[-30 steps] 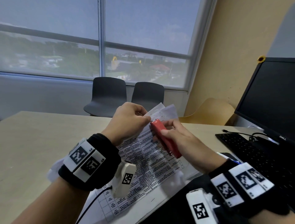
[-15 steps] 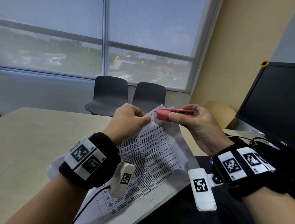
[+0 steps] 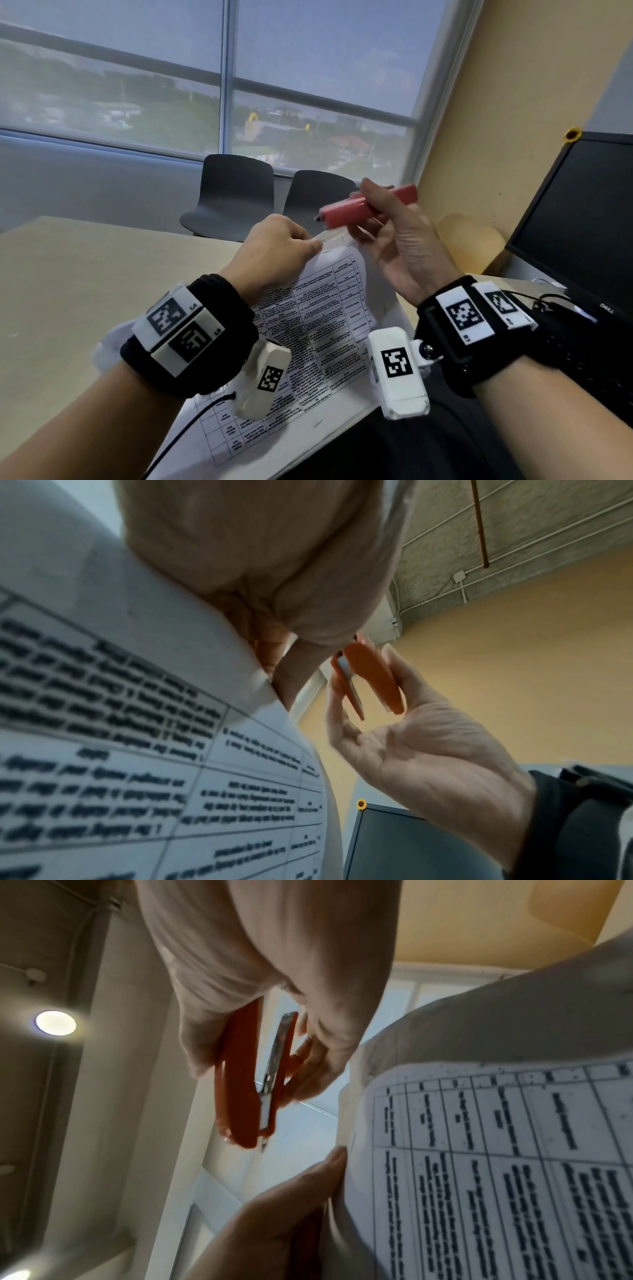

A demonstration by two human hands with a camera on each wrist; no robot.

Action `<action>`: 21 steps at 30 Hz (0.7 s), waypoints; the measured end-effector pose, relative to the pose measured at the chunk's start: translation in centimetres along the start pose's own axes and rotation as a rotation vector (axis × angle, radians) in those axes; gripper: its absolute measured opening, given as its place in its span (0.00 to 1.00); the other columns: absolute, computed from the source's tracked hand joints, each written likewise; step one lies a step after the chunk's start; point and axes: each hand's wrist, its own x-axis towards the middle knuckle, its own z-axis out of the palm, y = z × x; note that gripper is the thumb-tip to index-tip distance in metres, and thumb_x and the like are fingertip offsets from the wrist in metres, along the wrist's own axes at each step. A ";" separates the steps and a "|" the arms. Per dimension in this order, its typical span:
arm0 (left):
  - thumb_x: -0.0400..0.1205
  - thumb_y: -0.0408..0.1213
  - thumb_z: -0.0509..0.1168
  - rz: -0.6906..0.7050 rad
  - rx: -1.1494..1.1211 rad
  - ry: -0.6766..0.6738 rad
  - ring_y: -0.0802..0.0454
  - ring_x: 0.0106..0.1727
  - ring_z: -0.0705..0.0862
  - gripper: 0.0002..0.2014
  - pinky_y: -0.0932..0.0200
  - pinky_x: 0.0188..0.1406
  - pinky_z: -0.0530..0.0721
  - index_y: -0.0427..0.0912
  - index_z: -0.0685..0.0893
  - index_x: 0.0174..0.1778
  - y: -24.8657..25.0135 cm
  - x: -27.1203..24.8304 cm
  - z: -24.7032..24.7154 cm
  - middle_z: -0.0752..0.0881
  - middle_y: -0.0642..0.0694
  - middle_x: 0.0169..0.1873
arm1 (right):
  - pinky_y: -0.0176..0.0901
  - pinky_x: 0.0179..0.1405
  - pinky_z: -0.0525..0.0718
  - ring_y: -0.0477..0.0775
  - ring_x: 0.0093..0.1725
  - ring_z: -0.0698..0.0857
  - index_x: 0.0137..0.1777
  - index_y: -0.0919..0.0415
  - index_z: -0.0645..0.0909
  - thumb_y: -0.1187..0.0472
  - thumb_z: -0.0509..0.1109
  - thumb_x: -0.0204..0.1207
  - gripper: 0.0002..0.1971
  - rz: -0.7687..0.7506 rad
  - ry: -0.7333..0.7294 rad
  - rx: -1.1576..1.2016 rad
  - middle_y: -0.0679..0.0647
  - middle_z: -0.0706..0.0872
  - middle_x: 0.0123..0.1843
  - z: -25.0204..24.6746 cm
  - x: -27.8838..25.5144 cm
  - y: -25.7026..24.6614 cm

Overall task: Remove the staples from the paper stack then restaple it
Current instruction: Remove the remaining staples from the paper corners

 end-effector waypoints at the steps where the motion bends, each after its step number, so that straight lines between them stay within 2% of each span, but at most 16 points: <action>1: 0.83 0.42 0.69 -0.005 -0.008 0.002 0.50 0.29 0.80 0.13 0.56 0.35 0.80 0.39 0.93 0.37 0.0 0.0 0.0 0.86 0.43 0.27 | 0.49 0.55 0.86 0.53 0.50 0.88 0.63 0.67 0.79 0.61 0.76 0.73 0.20 0.002 0.022 -0.059 0.56 0.88 0.47 0.2 0.2 0.2; 2: 0.83 0.41 0.70 -0.010 -0.015 0.005 0.49 0.31 0.82 0.13 0.54 0.37 0.82 0.39 0.93 0.38 -0.1 0.0 0.0 0.89 0.40 0.30 | 0.47 0.50 0.85 0.51 0.44 0.85 0.55 0.63 0.81 0.60 0.73 0.77 0.11 0.006 0.051 -0.097 0.53 0.87 0.42 0.5 0.4 0.4; 3: 0.83 0.41 0.70 -0.015 -0.021 0.010 0.48 0.32 0.84 0.12 0.54 0.39 0.84 0.39 0.94 0.39 -0.1 0.1 0.0 0.90 0.39 0.32 | 0.45 0.42 0.83 0.50 0.38 0.82 0.51 0.61 0.81 0.58 0.71 0.79 0.07 0.008 0.087 -0.129 0.52 0.84 0.38 0.9 0.6 0.6; 5: 0.83 0.42 0.70 -0.016 -0.020 0.021 0.49 0.30 0.84 0.12 0.57 0.35 0.82 0.40 0.94 0.38 0.0 0.0 0.1 0.90 0.43 0.30 | 0.42 0.31 0.80 0.49 0.30 0.78 0.51 0.60 0.78 0.52 0.68 0.82 0.11 -0.032 0.143 -0.260 0.52 0.81 0.34 1.8 1.2 0.9; 6: 0.82 0.41 0.70 -0.011 -0.012 0.027 0.50 0.28 0.82 0.13 0.59 0.34 0.80 0.40 0.93 0.36 0.1 0.0 0.1 0.88 0.45 0.26 | 0.43 0.28 0.80 0.49 0.28 0.78 0.53 0.59 0.77 0.46 0.66 0.83 0.15 -0.067 0.150 -0.344 0.53 0.80 0.34 2.3 1.6 1.1; 8: 0.82 0.41 0.70 -0.003 0.010 0.036 0.51 0.25 0.77 0.16 0.60 0.34 0.76 0.39 0.90 0.29 0.4 -0.2 0.2 0.82 0.46 0.21 | 0.44 0.27 0.81 0.49 0.27 0.79 0.56 0.57 0.74 0.39 0.61 0.83 0.20 -0.114 0.127 -0.431 0.55 0.80 0.35 3.1 2.1 1.3; 10: 0.82 0.43 0.71 0.001 0.004 0.034 0.51 0.23 0.74 0.20 0.60 0.32 0.74 0.37 0.87 0.25 0.6 -0.4 0.2 0.79 0.46 0.19 | 0.44 0.28 0.82 0.50 0.28 0.80 0.61 0.57 0.72 0.38 0.55 0.85 0.22 -0.101 0.097 -0.429 0.57 0.80 0.37 3.6 2.6 1.5; 15: 0.82 0.42 0.70 0.008 0.009 0.051 0.49 0.24 0.71 0.21 0.58 0.30 0.72 0.30 0.87 0.29 0.9 -0.5 0.1 0.77 0.42 0.21 | 0.43 0.26 0.82 0.52 0.28 0.79 0.57 0.58 0.70 0.39 0.52 0.87 0.20 -0.041 0.092 -0.427 0.58 0.79 0.36 3.8 3.3 2.1; 18: 0.82 0.42 0.69 0.014 0.040 0.059 0.48 0.26 0.71 0.21 0.57 0.30 0.72 0.29 0.86 0.30 0.9 -0.5 0.2 0.77 0.41 0.22 | 0.39 0.24 0.81 0.51 0.27 0.79 0.53 0.56 0.70 0.40 0.51 0.87 0.19 -0.042 0.100 -0.433 0.57 0.79 0.36 3.8 3.4 2.1; 21: 0.82 0.41 0.69 0.011 0.038 0.063 0.47 0.27 0.71 0.20 0.54 0.31 0.74 0.26 0.86 0.33 0.9 -0.4 0.2 0.76 0.39 0.24 | 0.38 0.25 0.81 0.50 0.28 0.79 0.55 0.57 0.70 0.40 0.50 0.87 0.19 -0.050 0.112 -0.425 0.56 0.79 0.36 3.7 3.5 2.1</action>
